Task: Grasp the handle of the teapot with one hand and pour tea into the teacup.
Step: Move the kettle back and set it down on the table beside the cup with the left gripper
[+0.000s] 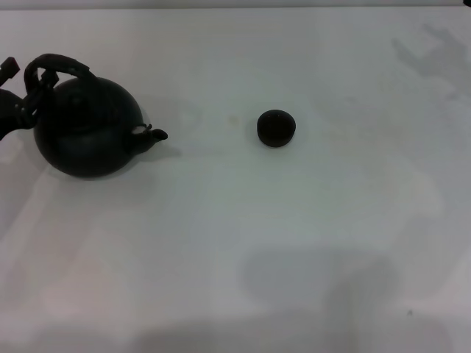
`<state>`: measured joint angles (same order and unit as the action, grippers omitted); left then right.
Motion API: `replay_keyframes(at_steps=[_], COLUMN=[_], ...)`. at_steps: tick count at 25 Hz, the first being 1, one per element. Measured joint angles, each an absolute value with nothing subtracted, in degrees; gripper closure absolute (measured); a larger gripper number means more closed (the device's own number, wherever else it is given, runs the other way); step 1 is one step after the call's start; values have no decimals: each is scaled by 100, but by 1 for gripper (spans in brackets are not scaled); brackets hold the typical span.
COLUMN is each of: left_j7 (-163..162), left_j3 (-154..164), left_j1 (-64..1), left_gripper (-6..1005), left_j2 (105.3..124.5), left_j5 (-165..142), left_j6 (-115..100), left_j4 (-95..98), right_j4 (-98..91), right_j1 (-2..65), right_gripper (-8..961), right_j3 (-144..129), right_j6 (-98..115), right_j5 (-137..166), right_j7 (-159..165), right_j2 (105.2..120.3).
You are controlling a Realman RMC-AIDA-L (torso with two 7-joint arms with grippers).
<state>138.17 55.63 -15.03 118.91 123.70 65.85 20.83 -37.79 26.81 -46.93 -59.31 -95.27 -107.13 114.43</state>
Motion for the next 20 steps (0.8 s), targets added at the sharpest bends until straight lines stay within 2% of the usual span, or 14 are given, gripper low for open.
replay_keyframes(at_steps=[2, 8, 20], left_j7=[13803, 13794, 14063], left_j3=[5565, 5604, 5563], left_j1=[-1500, -1425, -740], left_gripper=[336, 298, 300], left_j2=[11890, 11882, 11894], left_j5=[12370, 12336, 12434], left_j6=[6653, 6845, 7522], left_j4=[2058, 1994, 1987], right_j4=[-3779, -3779, -3779], right_j1=[2680, 2660, 2563], right_gripper=[136, 136, 136], right_j3=[-4693, -4693, -4648], right_j6=[-5921, -5912, -5913], right_j5=[-9528, -9528, -9527], right_j7=[-10713, -10713, -10716], right_j2=[11443, 11438, 11399])
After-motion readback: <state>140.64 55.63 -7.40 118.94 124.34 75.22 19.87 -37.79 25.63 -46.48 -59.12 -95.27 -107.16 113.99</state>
